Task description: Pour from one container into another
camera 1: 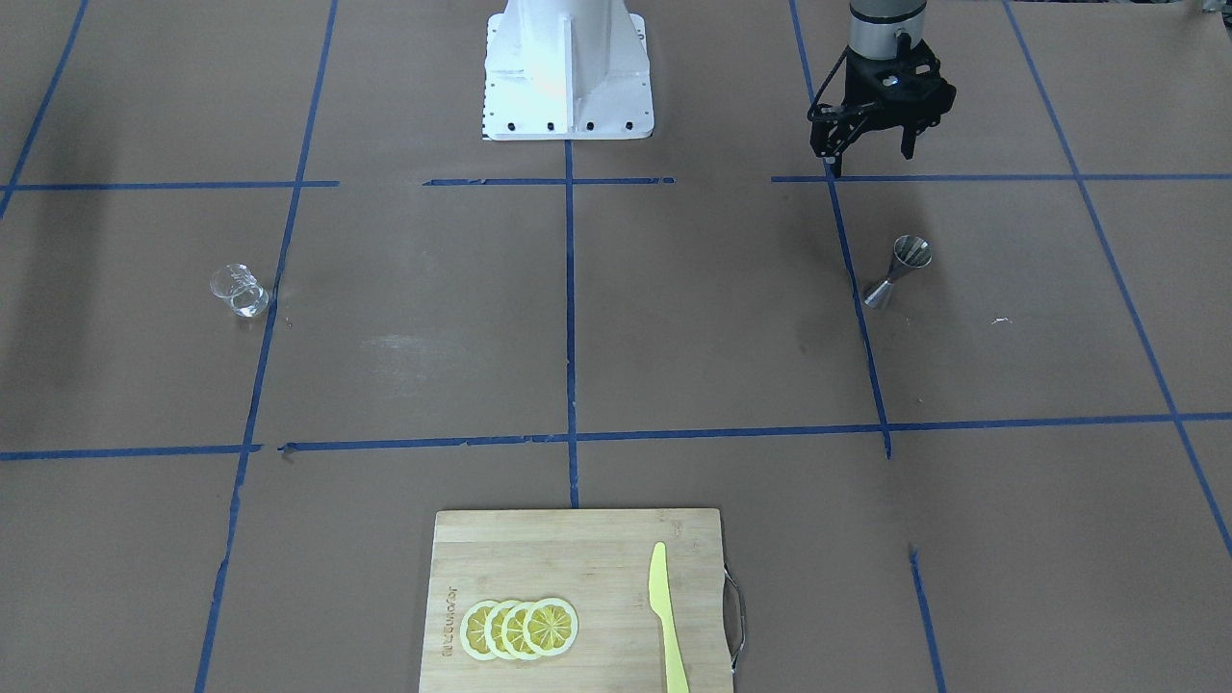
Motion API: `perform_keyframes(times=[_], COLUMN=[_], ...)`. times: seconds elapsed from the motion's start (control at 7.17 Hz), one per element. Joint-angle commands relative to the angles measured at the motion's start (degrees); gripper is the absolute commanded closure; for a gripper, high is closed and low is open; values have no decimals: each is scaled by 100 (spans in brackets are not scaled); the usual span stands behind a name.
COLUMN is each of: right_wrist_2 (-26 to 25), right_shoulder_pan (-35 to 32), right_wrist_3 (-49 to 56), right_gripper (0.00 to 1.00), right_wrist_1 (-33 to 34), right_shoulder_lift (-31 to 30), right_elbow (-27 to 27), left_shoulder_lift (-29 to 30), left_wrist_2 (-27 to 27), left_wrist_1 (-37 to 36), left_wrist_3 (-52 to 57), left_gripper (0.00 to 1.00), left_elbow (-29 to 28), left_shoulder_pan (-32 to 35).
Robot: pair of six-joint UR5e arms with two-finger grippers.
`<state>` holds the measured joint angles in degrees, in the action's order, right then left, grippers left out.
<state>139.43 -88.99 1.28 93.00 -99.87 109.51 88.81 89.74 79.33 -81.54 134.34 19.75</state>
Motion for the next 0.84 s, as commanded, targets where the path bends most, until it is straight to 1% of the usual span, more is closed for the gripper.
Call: perform_keyframes(times=[0.0, 0.14, 0.28, 0.42, 0.56, 0.7], right_wrist_2=[23, 32, 58, 32, -29, -82], right_shoulder_pan=[40, 92, 249, 555, 889, 1214], right_wrist_3=[-469, -523, -820, -1458, -2265, -2960], right_gripper=[0, 0, 0, 0, 0, 0], right_wrist_1=[-27, -27, -36, -62, -437, -1119], right_shoulder_lift=[-84, -85, -85, -76, -93, -224], right_elbow=[236, 342, 474, 649, 790, 817], left_shoulder_lift=[13, -4, 4, 5, 5, 5], left_wrist_2=[-549, -1024, -1481, -2104, -2510, -3089], left_wrist_1=[-40, -32, -32, -49, -58, -49], left_wrist_3=[-823, -1480, -2192, -2965, -3373, -3899], left_gripper=[0, 0, 0, 0, 0, 0], left_elbow=[-22, -40, -40, -101, -232, -468], left_shoulder_pan=[-653, -952, -1207, -1506, -1648, -1728])
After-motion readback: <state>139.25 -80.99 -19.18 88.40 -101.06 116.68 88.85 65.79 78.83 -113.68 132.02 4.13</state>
